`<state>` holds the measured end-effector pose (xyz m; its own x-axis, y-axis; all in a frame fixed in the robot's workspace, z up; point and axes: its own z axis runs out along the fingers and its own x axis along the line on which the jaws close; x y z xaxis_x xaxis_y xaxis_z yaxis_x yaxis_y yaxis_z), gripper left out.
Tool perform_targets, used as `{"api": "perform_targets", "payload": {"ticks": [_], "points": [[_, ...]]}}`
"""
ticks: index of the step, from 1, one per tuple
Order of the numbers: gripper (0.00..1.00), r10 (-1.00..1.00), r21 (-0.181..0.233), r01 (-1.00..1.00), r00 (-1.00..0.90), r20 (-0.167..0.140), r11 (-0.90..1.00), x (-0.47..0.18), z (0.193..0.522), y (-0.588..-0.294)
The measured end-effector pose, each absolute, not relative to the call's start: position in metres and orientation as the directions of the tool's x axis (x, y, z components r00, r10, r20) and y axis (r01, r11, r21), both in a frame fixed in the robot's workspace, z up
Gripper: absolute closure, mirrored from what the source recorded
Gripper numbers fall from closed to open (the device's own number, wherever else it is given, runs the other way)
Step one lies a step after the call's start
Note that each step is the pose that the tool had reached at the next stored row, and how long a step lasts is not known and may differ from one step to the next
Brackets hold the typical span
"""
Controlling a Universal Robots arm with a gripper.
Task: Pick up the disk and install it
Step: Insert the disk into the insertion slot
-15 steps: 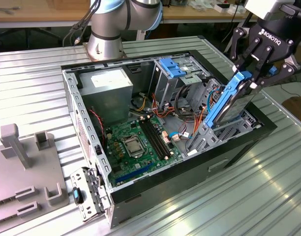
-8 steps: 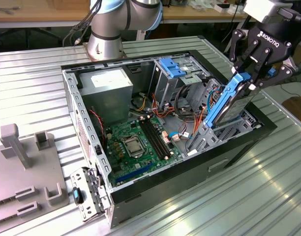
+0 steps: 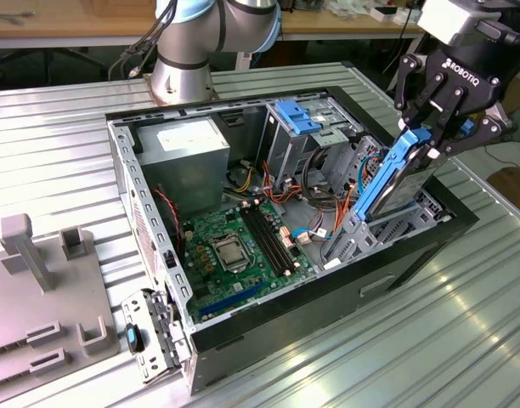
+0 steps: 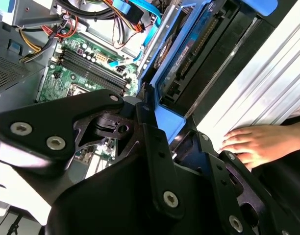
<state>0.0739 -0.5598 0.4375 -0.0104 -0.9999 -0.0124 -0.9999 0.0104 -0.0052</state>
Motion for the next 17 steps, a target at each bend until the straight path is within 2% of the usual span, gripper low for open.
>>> {"api": "perform_targets", "payload": {"ticks": [17], "points": [[0.63, -1.000, -0.009, -1.000, -0.010, -0.016, 0.010, 0.074, 0.426, -0.560]]}}
